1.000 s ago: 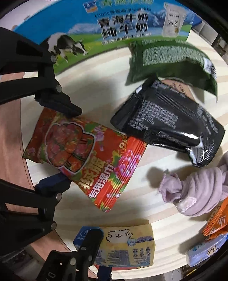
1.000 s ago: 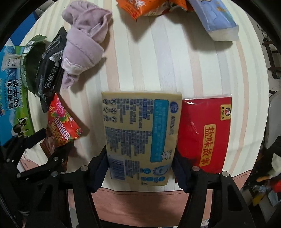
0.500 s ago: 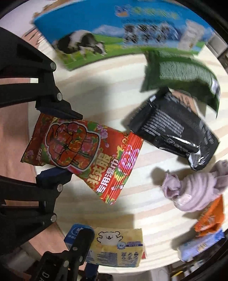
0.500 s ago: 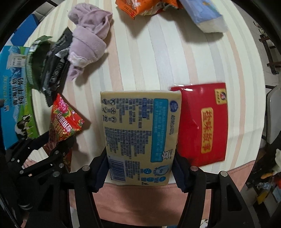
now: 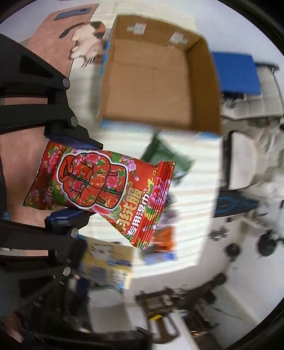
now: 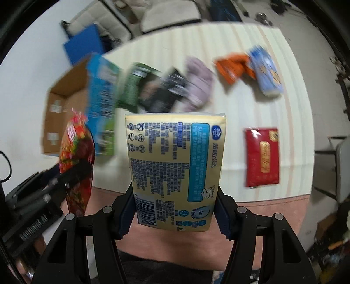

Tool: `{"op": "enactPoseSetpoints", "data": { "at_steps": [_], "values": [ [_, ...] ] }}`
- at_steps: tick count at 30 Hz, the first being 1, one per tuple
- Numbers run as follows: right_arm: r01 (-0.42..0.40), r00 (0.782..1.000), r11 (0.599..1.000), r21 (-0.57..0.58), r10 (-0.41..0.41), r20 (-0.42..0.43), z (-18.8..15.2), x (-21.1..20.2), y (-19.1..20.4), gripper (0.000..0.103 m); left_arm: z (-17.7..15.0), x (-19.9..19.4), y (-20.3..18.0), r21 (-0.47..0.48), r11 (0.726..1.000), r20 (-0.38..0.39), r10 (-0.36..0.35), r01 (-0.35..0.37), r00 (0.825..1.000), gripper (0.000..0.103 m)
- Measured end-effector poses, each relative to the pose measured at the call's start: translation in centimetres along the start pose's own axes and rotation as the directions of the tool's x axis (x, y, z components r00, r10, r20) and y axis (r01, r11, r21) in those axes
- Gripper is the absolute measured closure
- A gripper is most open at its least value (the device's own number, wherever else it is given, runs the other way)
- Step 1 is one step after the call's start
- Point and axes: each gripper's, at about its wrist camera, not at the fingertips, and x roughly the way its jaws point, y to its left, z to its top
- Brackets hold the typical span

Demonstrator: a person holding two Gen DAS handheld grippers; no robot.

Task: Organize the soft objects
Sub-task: 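Carry both packages into the cardboard box and open both tools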

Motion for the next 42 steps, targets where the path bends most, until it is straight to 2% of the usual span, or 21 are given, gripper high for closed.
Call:
{"op": "enactPoseSetpoints", "data": {
  "at_steps": [1,4,8,10,14,18,24,27,29,30,31,32,33,34,36,37,38,42],
  "values": [
    [-0.014,1.000,1.000,-0.018,0.014,0.013,0.6,-0.8,1.4,0.038,0.5,-1.4,0.4,-0.006,1.000,0.013,0.001,-0.001,1.000,0.059],
    [-0.044,0.998,0.997,-0.066,0.047,0.039,3.0,-2.4,6.1,0.038,3.3,-3.5,5.0,-0.038,0.999,0.045,0.031,-0.029,0.999,0.059],
    [-0.074,0.996,0.992,-0.101,0.079,0.048,7.0,-1.5,13.2,0.038,7.6,-2.4,11.4,-0.086,0.994,0.030,0.074,-0.071,0.997,0.059],
    [-0.069,0.997,0.992,-0.109,0.073,0.032,10.0,0.4,16.2,0.038,10.1,0.4,13.3,-0.115,0.990,0.002,0.079,-0.078,0.997,0.059],
    [-0.047,0.999,0.994,-0.101,0.046,-0.006,13.9,5.6,21.8,0.038,14.4,4.9,17.5,-0.152,0.984,-0.070,0.080,-0.089,0.994,0.059],
    [-0.022,0.998,0.996,-0.089,0.017,-0.062,17.4,12.0,25.9,0.038,16.1,9.1,21.3,-0.178,0.980,-0.154,0.061,-0.088,0.986,0.059],
    [0.054,0.993,0.995,-0.089,-0.063,-0.102,19.3,18.7,27.7,0.038,16.7,14.2,23.9,-0.181,0.981,-0.241,0.018,-0.063,0.970,0.058],
    [0.083,0.992,0.992,-0.095,-0.092,-0.090,20.2,20.6,28.3,0.037,16.9,15.8,24.8,-0.202,0.977,-0.282,0.007,-0.066,0.959,0.057],
    [0.079,0.989,0.991,-0.105,-0.091,-0.115,20.5,21.9,28.4,0.036,16.9,16.5,24.9,-0.182,0.982,-0.304,-0.002,-0.056,0.953,0.052],
    [0.082,0.989,0.991,-0.106,-0.094,-0.116,20.6,22.2,28.4,0.033,17.0,16.6,24.9,-0.167,0.983,-0.306,0.016,-0.071,0.952,0.043],
    [0.090,0.988,0.990,-0.111,-0.103,-0.118,20.6,22.4,28.5,0.028,17.0,16.5,24.8,-0.146,0.985,-0.298,0.048,-0.095,0.953,0.034],
    [0.102,0.986,0.988,-0.114,-0.116,-0.120,20.4,22.4,28.6,0.014,17.1,16.4,24.6,-0.130,0.987,-0.290,0.057,-0.099,0.955,0.028],
    [0.110,0.986,0.987,-0.116,-0.123,-0.114,20.3,22.3,28.6,0.007,17.0,16.3,24.6,-0.126,0.987,-0.291,0.060,-0.101,0.955,0.019],
    [0.113,0.986,0.986,-0.120,-0.126,-0.110,20.2,22.2,28.7,0.007,17.0,16.2,24.6,-0.126,0.987,-0.297,0.062,-0.103,0.953,0.015],
    [0.135,0.983,0.984,-0.114,-0.147,-0.107,20.0,22.0,28.7,0.007,16.9,15.8,24.7,-0.121,0.988,-0.289,0.058,-0.096,0.955,0.013],
    [0.135,0.983,0.984,-0.115,-0.147,-0.107,19.9,22.0,28.8,0.006,16.9,15.6,24.7,-0.116,0.988,-0.288,0.068,-0.105,0.955,0.008],
    [0.137,0.983,0.984,-0.117,-0.149,-0.109,19.7,21.9,28.9,0.003,16.8,15.2,24.6,-0.113,0.988,-0.283,0.070,-0.106,0.957,0.006],
    [0.168,0.979,0.980,-0.102,-0.178,-0.100,18.3,21.4,29.5,0.000,16.0,13.7,24.9,-0.099,0.988,-0.259,0.093,-0.122,0.961,0.005]
  ]
}}
